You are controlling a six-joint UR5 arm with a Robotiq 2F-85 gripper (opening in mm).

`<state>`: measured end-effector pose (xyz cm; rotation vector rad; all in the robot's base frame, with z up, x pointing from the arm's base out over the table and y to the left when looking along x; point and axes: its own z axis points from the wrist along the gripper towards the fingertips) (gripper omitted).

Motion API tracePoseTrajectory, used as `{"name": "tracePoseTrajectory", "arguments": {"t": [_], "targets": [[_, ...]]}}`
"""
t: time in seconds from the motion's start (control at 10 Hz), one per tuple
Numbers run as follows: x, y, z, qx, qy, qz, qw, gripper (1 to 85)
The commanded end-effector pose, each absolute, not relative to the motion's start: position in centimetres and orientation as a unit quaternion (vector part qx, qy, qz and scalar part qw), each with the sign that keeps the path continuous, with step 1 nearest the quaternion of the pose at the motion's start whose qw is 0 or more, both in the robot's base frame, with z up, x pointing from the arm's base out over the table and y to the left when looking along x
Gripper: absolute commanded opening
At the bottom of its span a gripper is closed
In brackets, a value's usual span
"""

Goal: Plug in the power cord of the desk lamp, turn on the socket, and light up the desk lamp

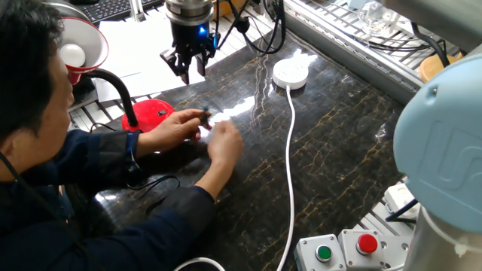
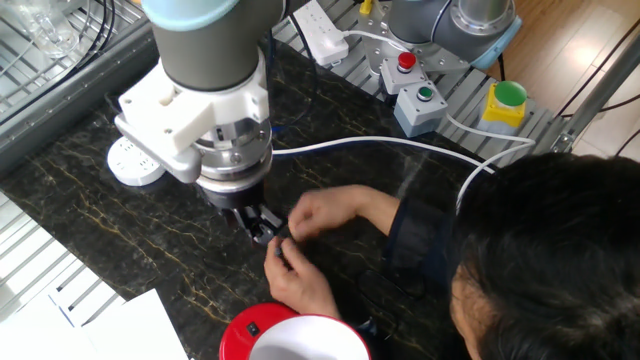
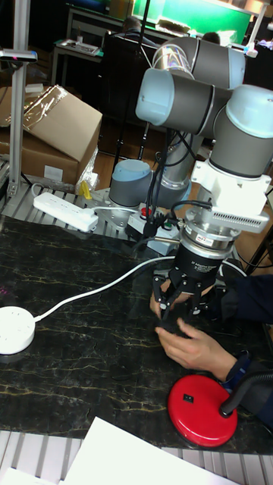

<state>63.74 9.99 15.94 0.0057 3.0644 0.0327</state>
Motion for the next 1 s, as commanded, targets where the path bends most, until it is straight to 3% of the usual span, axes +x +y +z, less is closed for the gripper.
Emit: {"name": "tracePoseTrajectory", "arguments": {"t": [0.0, 0.2, 0.5, 0.7, 0.9], "targets": [[64.0, 10.1, 15.9, 0.002, 0.999, 0.013, 0.037, 42.0], [63.3, 9.3, 16.3, -0.002, 1.000, 0.007, 0.030, 37.3], [61.5, 7.6, 17.7, -0.017, 0.999, 0.028, 0.028, 37.7], [63.3, 8.1, 17.6, 0.018, 0.997, 0.045, 0.064, 41.3], [64.1, 8.6, 16.5, 0.037, 0.995, 0.057, 0.072, 41.7]]}}
